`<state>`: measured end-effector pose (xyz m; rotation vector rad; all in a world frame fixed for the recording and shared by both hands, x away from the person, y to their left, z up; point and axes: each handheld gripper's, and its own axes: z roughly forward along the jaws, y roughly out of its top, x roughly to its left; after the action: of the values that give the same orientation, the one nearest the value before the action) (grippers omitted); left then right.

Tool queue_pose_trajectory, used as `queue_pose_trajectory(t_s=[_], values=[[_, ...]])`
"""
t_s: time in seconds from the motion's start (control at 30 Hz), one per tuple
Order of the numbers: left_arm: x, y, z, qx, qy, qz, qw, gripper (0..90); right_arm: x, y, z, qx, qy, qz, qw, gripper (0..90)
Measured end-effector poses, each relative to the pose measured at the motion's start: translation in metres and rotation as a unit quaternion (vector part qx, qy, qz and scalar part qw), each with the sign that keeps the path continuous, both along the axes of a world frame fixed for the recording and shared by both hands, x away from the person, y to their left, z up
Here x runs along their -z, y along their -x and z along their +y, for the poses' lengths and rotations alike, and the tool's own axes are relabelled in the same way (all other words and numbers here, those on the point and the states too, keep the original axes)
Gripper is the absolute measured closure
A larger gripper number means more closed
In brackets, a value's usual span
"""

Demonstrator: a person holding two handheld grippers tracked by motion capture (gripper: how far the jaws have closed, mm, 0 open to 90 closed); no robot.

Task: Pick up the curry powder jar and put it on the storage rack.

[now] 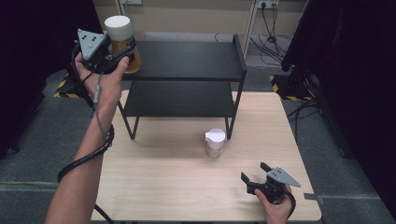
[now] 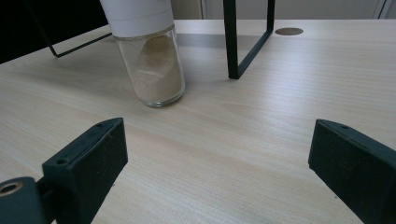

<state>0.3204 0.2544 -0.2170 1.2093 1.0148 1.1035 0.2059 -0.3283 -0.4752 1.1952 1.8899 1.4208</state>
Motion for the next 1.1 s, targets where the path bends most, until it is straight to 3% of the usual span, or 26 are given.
queue_pose_trajectory(t_s=[0.27, 1.0, 1.1], values=[[0.007, -0.009, 0.000, -0.011, -0.001, 0.008, 0.9999, 34.8, 0.000, 0.000, 0.000, -0.001, 0.000, 0.000, 1.0000, 4.7], [0.005, -0.012, -0.003, -0.019, 0.005, 0.021, 0.9996, 34.2, 0.000, 0.000, 0.000, -0.003, 0.001, -0.001, 1.0000, 4.7], [0.005, -0.011, -0.004, -0.021, 0.014, 0.013, 0.9996, 28.9, 0.000, 0.000, 0.000, -0.003, 0.001, -0.001, 1.0000, 4.8]])
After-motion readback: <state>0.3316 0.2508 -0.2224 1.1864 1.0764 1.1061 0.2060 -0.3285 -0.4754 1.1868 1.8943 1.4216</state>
